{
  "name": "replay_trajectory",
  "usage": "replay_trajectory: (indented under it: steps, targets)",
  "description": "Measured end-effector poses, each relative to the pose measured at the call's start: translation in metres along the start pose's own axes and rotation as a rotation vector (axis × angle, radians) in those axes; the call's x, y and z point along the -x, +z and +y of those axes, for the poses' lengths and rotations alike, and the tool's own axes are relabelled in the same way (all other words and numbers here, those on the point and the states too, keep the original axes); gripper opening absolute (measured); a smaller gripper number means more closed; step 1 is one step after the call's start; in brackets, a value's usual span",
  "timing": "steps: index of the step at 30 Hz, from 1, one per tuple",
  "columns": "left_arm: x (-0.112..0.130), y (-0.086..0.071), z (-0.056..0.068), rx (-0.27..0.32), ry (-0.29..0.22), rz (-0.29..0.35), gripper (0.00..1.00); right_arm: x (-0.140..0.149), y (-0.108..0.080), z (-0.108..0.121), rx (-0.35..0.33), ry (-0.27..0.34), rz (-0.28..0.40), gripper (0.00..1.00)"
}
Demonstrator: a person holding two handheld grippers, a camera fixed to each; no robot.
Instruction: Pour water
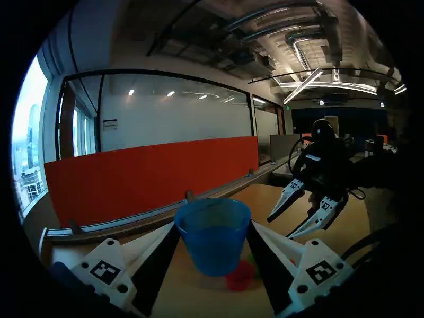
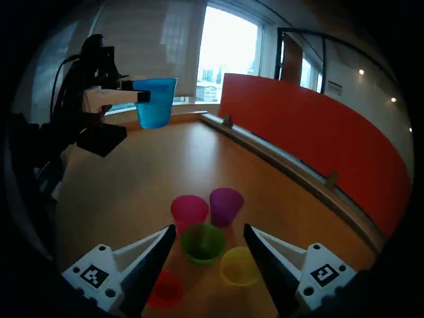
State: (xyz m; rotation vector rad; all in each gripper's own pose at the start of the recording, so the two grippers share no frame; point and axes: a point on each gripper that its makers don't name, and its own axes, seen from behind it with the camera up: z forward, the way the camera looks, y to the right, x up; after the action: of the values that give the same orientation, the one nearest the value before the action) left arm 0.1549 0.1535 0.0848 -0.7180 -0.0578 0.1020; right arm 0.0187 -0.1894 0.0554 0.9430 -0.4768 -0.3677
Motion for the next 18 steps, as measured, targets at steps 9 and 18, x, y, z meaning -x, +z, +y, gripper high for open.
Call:
replay_trajectory:
  steps: [9, 18]
  targets:
    - [0.004, -0.001, 0.001, 0.005, 0.001, -0.004, 0.85, 0.018, 0.021, -0.006, -0.044, -0.012, -0.061, 0.99]
    - [0.007, 0.0, 0.001, 0.012, 0.0, -0.009, 0.85, 0.031, 0.038, -0.009, -0.07, -0.003, -0.106, 0.99]
